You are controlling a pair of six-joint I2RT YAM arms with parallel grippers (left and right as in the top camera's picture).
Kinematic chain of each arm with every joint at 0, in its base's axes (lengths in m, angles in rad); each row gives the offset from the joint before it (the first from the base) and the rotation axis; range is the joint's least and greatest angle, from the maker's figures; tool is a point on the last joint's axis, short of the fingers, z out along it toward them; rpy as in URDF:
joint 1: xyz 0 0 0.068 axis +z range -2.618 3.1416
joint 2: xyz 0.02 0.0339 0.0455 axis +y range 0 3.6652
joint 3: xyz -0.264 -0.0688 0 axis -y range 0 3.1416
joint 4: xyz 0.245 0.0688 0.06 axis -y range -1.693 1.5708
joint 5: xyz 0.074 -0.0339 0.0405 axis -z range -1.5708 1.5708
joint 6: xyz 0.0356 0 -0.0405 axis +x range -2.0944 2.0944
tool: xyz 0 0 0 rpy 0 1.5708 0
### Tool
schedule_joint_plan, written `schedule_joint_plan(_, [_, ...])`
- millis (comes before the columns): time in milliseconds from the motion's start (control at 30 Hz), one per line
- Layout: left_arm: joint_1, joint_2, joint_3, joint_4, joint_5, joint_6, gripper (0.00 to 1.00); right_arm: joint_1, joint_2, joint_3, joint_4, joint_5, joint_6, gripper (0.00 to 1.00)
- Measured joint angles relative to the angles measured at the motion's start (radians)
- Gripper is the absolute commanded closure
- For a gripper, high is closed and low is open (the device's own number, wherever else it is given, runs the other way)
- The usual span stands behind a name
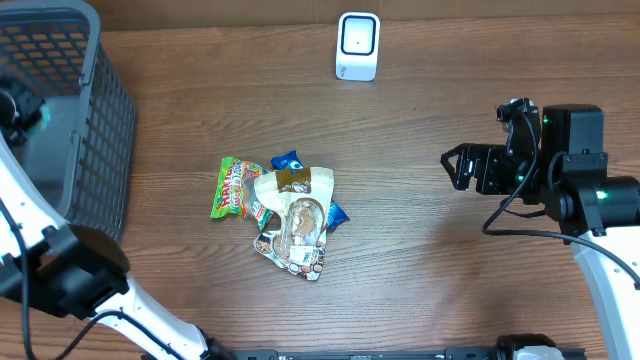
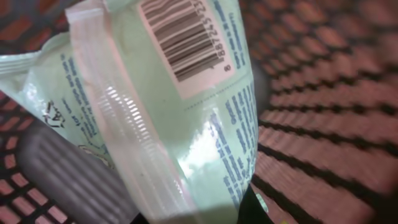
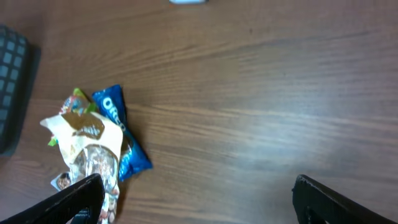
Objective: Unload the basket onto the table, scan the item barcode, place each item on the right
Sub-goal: 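Reach the left gripper into the basket and grasp the mint-green pack, then lower the mint-green pack onto the snack pile and release it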
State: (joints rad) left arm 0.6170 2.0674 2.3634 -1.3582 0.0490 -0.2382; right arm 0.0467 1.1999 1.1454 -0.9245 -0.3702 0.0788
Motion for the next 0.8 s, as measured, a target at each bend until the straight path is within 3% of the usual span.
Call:
schedule_joint_plan(167, [-0.102,-0.085,0.098,-0.097,0.005,0.064,0.96,0.0,0.0,0.0,0.067,-0.028,0.0,0.03])
schedule_joint_plan(467, [-0.367,-0.228,0.115,-0.326,0.053,0.128,0.96,0.0,0.0,0.0,0.109,-0.05,0.0,0.0])
schedule_joint_plan(600, [-0.525,-0.231,-0.002,-0.328,0.084,0.157,0.96,0.0,0.0,0.0,0.147,-0.051,0.0,0.0])
schedule_joint_plan(800, [-0.754,-0.23,-0.328,-0.318,0.102,0.171,0.95,0.0,0.0,0.0,0.153,-0.052,0.0,0.0])
